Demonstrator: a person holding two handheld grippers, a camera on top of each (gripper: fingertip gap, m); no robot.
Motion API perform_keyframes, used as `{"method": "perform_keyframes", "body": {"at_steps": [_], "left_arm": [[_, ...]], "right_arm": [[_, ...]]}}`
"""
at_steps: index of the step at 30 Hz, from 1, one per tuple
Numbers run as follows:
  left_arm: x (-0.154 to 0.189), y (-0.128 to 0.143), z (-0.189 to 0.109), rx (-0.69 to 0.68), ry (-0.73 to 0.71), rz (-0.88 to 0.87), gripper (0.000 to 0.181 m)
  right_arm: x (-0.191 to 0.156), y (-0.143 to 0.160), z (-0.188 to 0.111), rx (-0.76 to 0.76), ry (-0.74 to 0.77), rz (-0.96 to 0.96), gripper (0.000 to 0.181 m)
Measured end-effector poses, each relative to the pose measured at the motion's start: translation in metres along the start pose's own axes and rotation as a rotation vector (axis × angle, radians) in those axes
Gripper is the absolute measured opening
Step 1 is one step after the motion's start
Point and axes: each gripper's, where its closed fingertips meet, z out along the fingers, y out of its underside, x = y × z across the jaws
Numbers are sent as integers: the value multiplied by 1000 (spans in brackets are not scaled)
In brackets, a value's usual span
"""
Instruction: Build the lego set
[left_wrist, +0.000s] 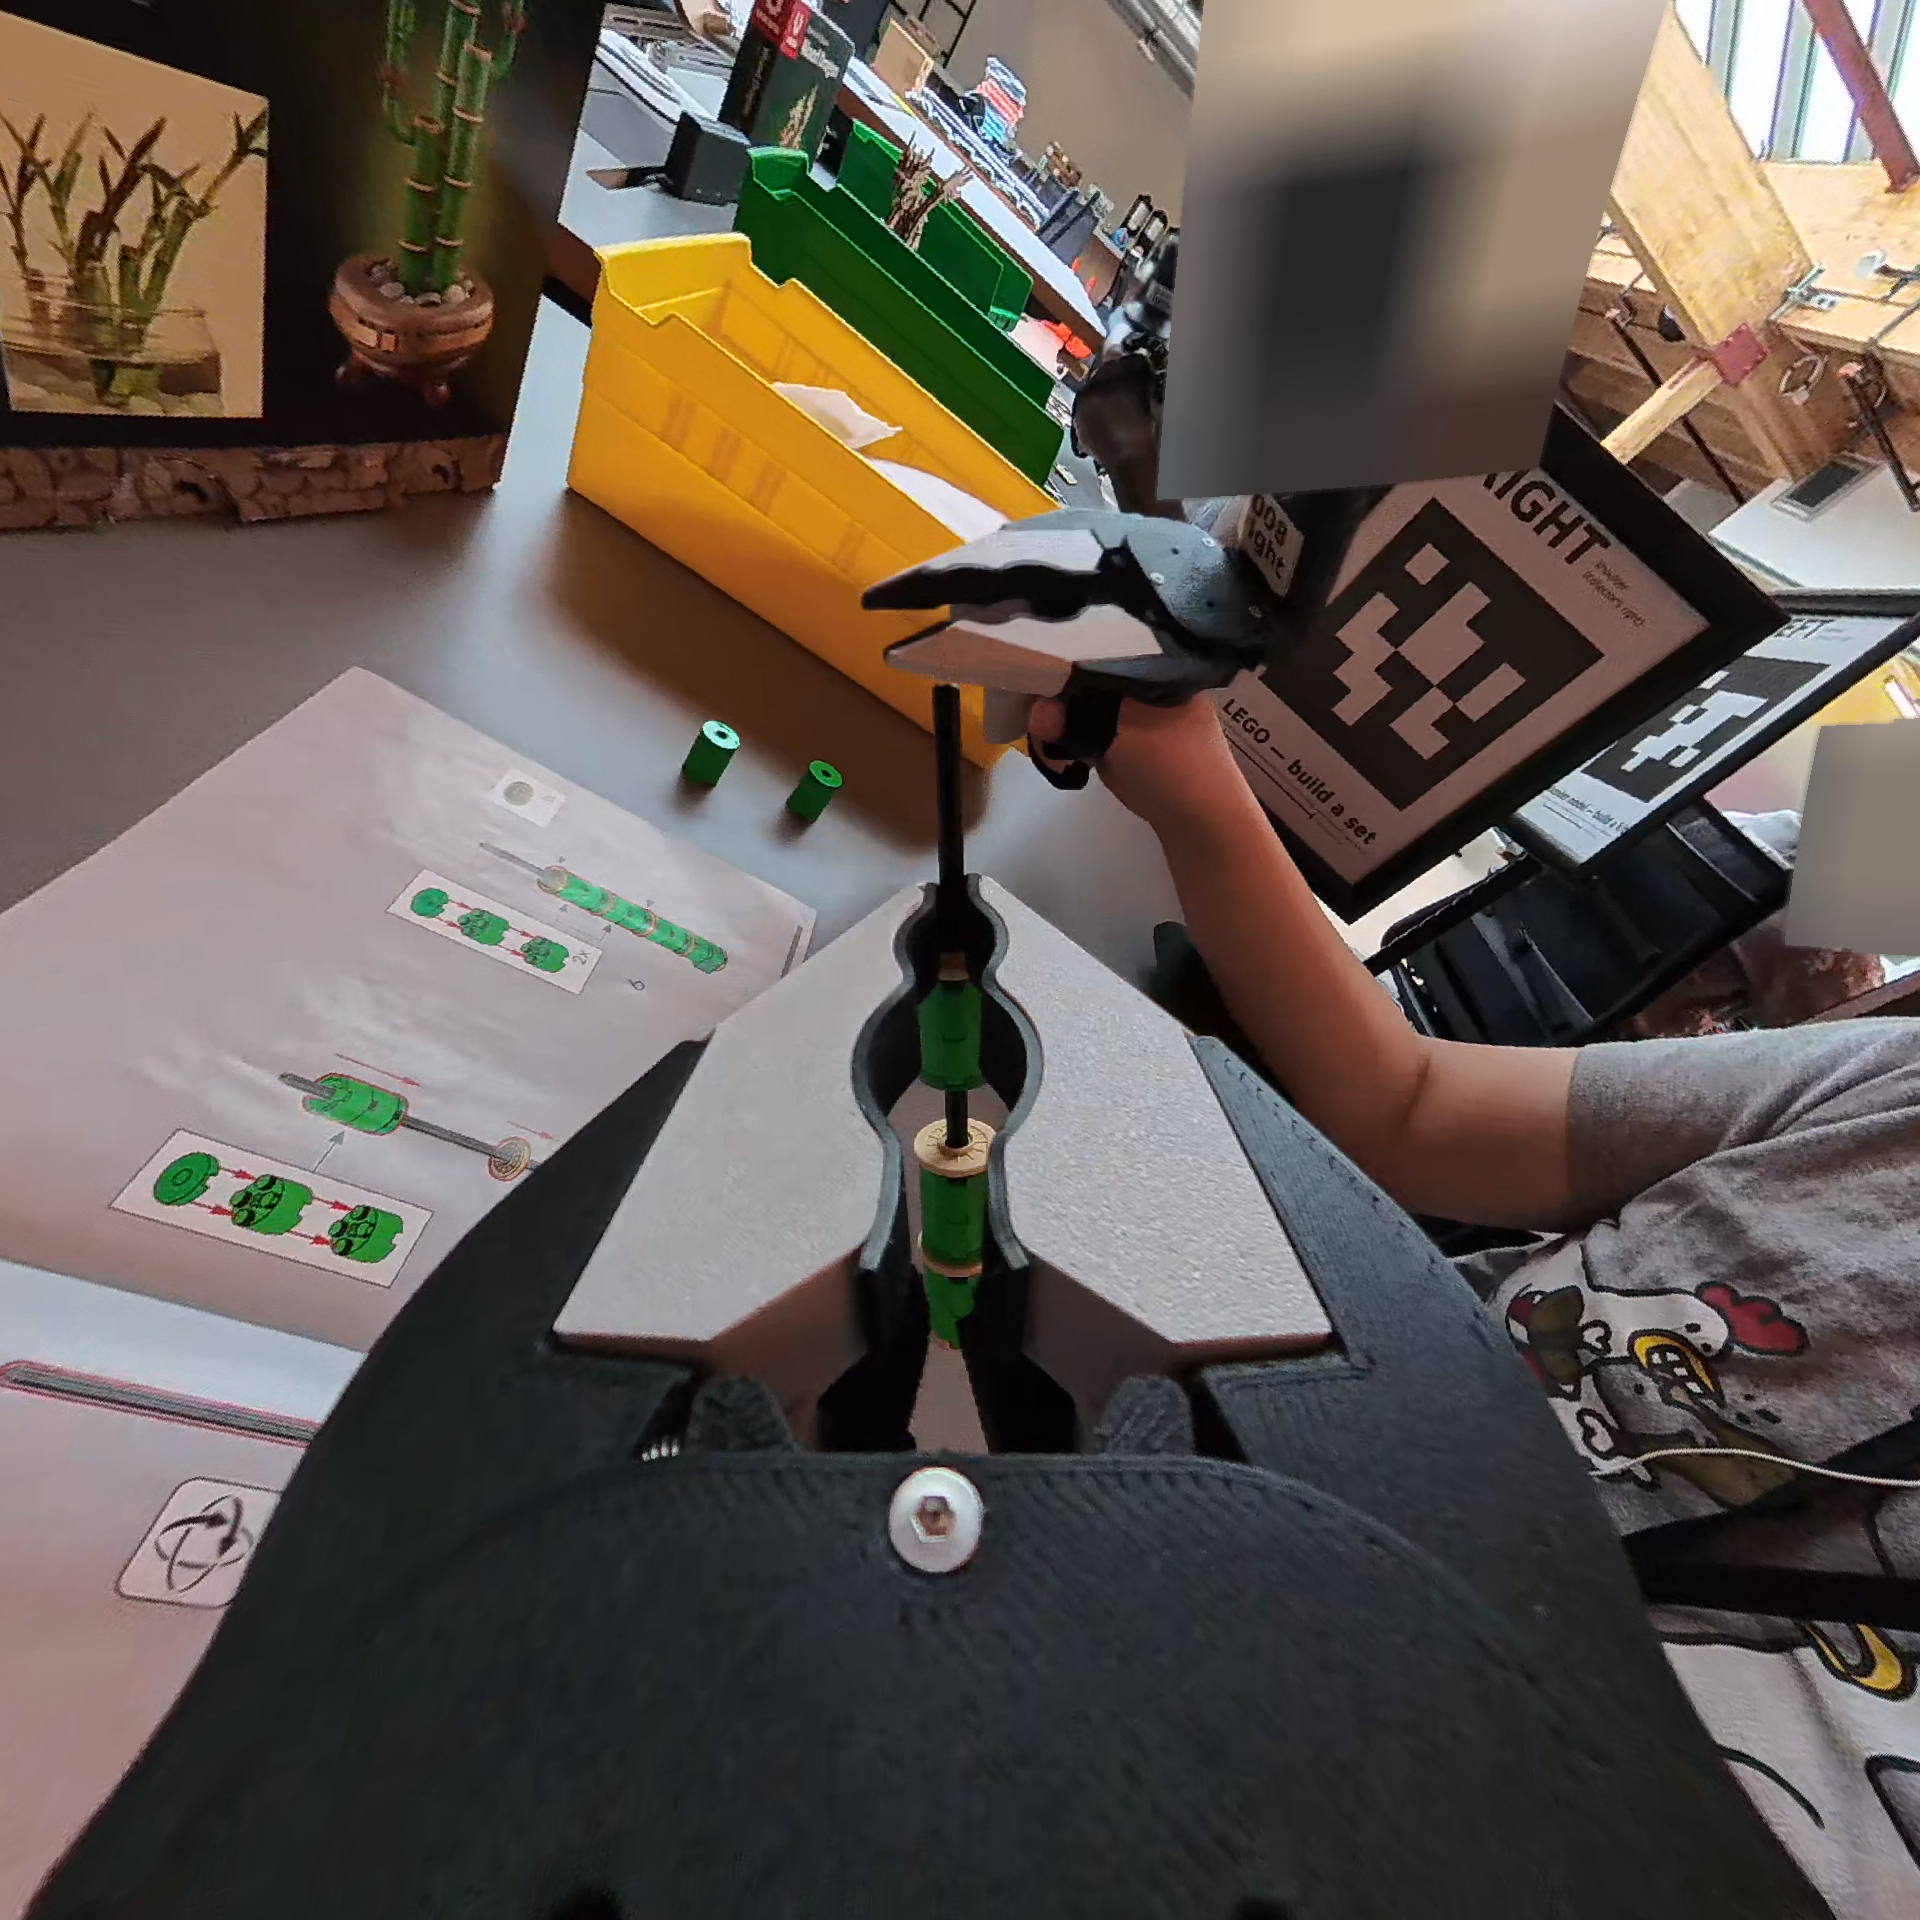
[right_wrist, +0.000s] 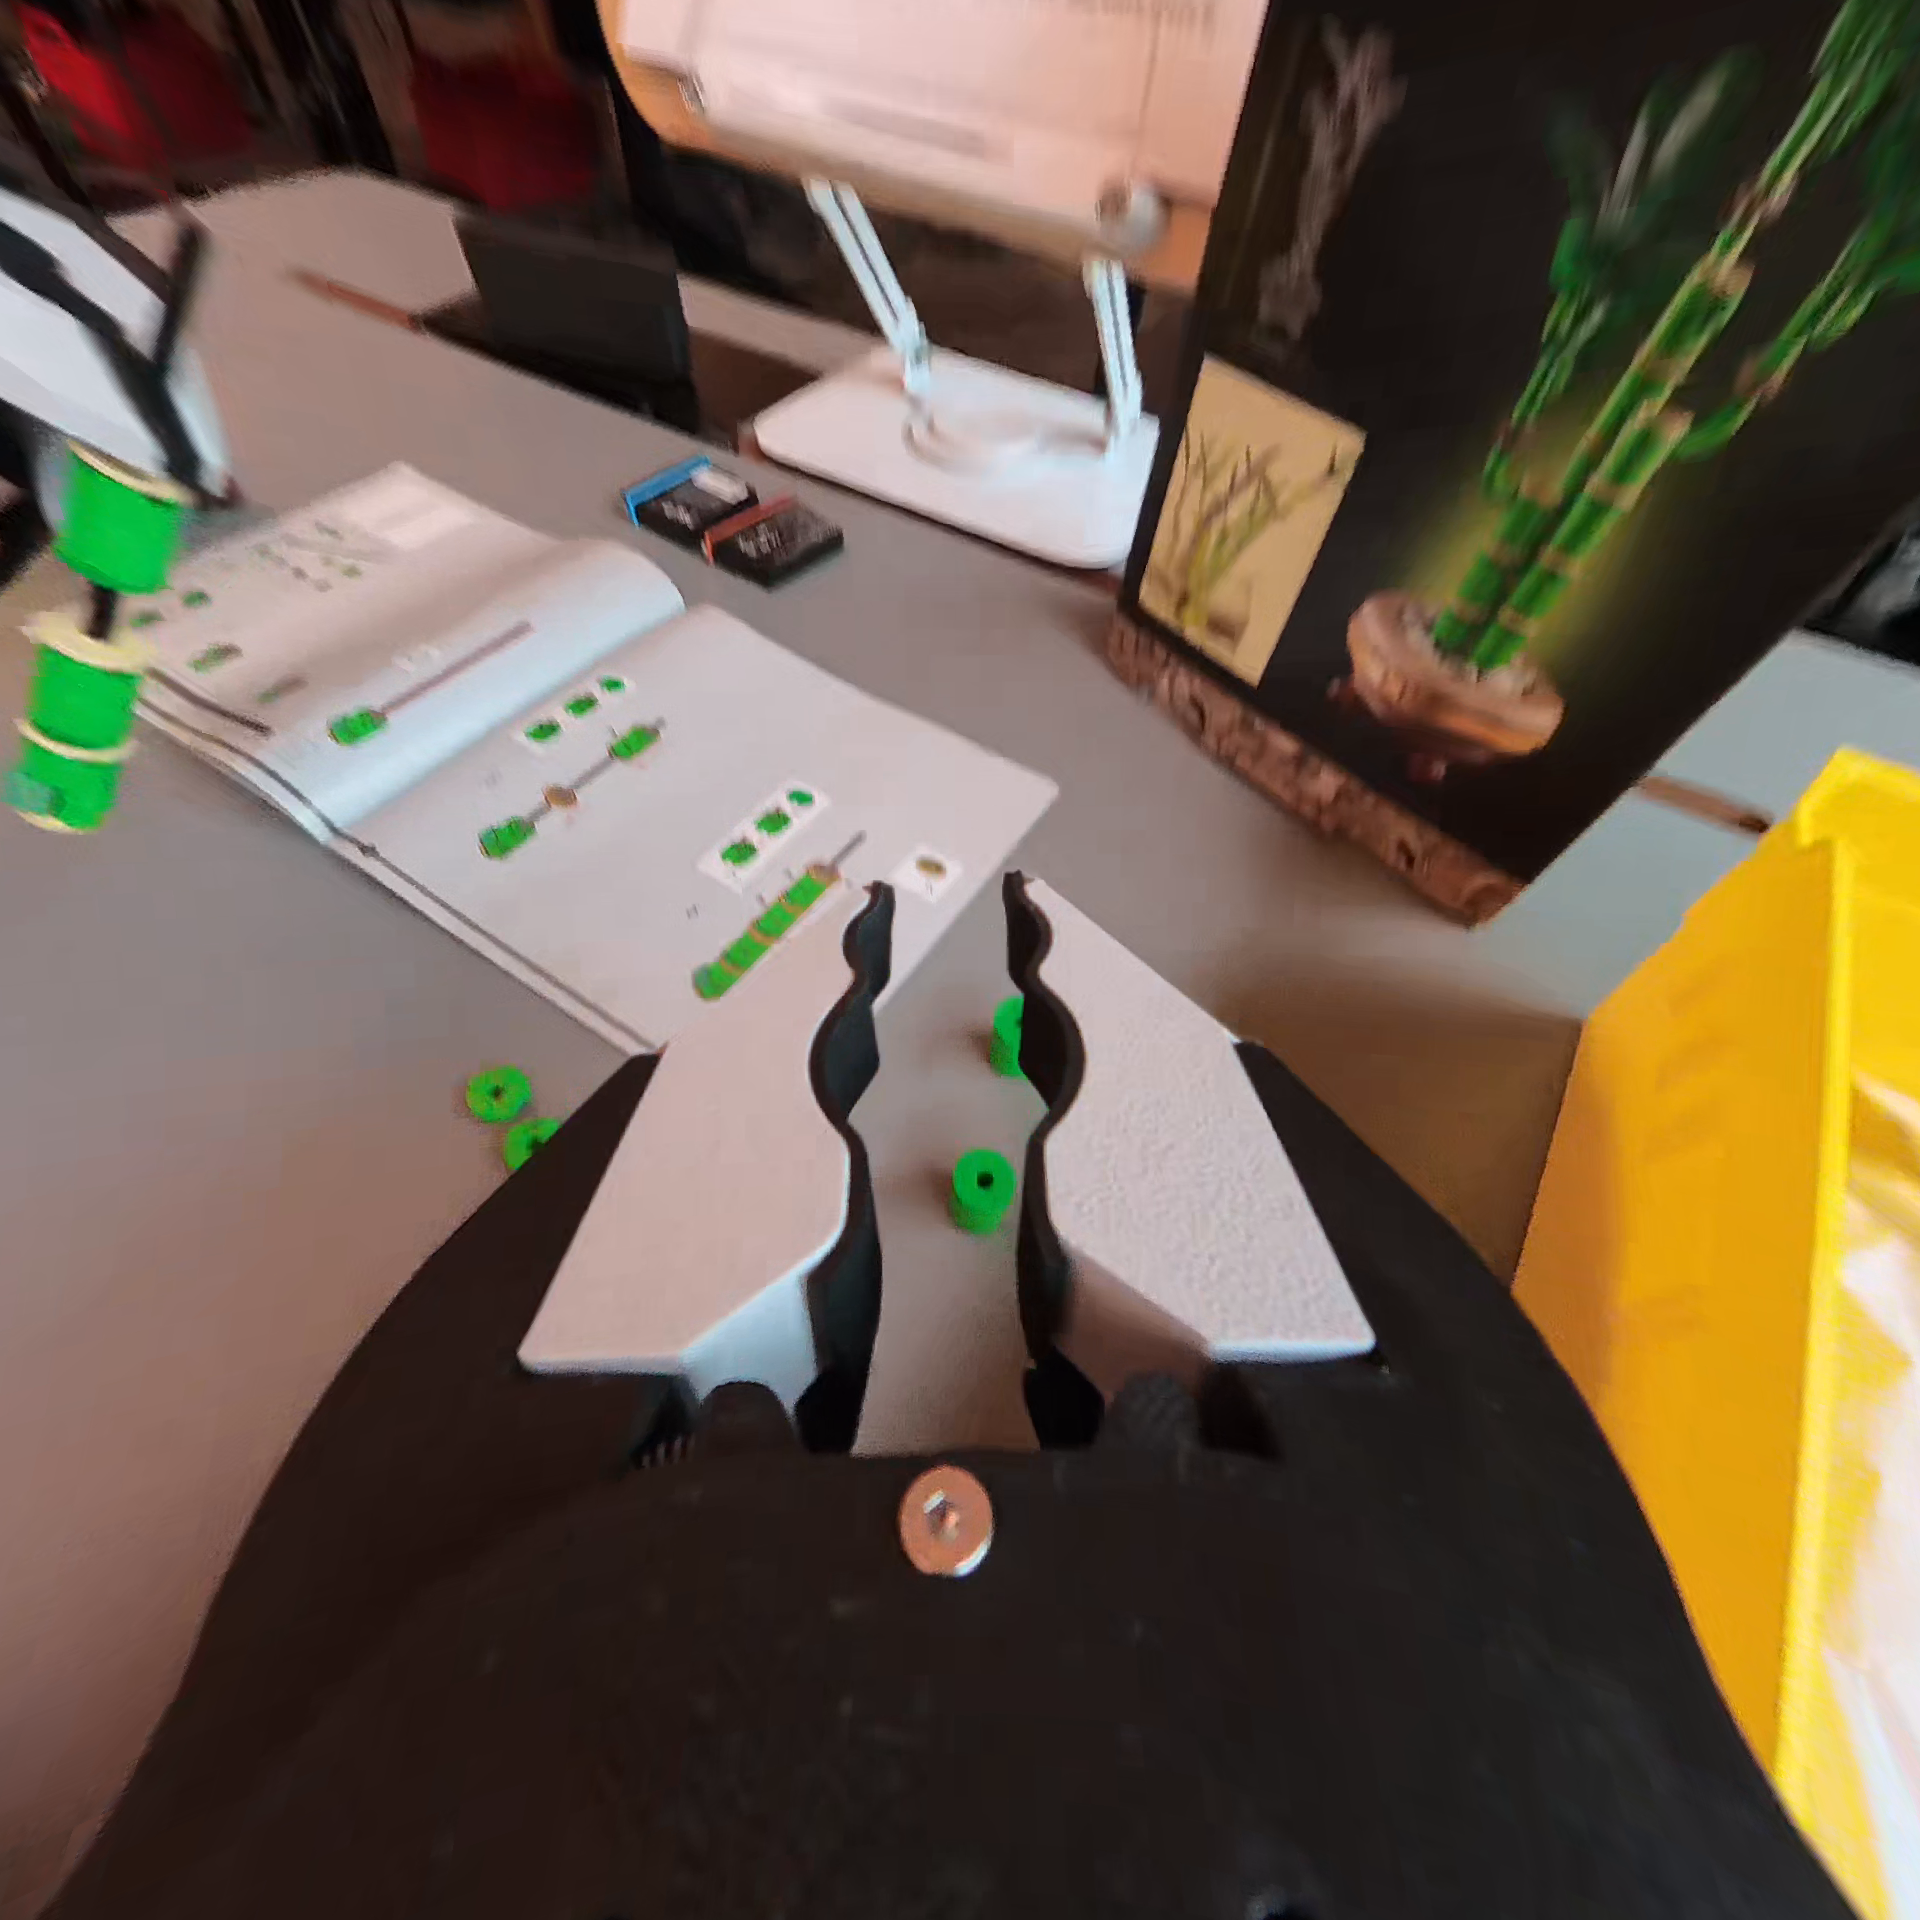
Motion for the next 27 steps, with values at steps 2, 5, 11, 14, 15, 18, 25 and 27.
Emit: {"method": "perform_keyframes", "body": {"at_steps": [2,5,11,14,15,18,25,27], "left_arm": [[-1,0,0,1,-1,-2,0],[-4,2,-1,-3,-3,-8,0],[-5,0,-5,7,-4,-14,1],[-6,-3,-11,17,-7,-16,1],[-7,-3,-14,20,-9,-17,1],[-8,-8,-26,41,-18,-19,1],[-11,-18,-53,108,-22,-43,1],[-11,-19,-55,117,-17,-49,0]], "right_arm": [[1,19,5,-100,-12,26,22],[1,44,9,-236,-17,35,24],[2,72,8,-373,-16,59,30],[4,79,8,-408,-11,61,34],[3,81,8,-418,-12,62,34],[5,86,8,-442,-1,61,35],[7,96,7,-483,-8,96,35],[7,98,7,-495,-9,98,36]]}}
